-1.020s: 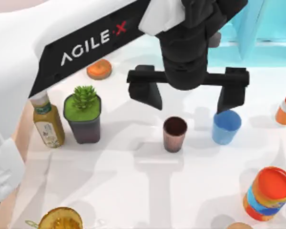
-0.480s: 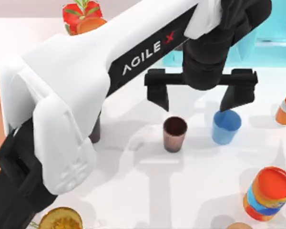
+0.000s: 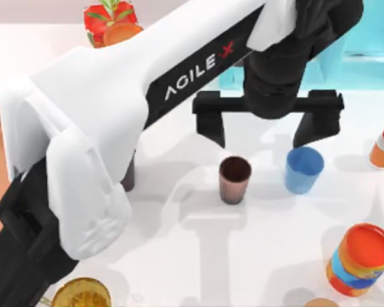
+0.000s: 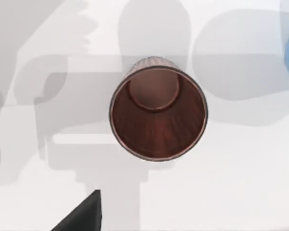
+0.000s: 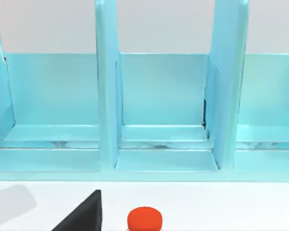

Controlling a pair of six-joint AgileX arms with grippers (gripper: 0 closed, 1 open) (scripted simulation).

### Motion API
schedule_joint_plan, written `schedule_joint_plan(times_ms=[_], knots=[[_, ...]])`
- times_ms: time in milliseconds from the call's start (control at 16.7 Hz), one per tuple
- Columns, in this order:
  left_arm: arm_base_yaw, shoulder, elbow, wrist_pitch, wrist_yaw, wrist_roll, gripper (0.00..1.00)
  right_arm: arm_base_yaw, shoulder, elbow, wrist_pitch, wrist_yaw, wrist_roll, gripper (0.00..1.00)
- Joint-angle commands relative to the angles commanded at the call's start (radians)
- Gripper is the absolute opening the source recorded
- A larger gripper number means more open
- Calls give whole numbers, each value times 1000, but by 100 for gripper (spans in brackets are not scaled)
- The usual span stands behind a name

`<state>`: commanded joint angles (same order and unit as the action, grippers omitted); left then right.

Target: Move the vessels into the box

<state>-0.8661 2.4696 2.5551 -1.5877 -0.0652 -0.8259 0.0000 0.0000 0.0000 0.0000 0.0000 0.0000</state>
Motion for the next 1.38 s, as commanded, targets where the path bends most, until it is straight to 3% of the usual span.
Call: schedule_joint_plan(times_ms=[600, 960, 1380], knots=[[19, -28, -411, 379, -1, 14, 100, 0, 0, 0, 0, 0, 0, 100], [21, -31, -454, 423, -1, 16, 100, 0, 0, 0, 0, 0, 0, 100], [21, -31, -454, 423, -1, 16, 47, 0, 0, 0, 0, 0, 0, 100]])
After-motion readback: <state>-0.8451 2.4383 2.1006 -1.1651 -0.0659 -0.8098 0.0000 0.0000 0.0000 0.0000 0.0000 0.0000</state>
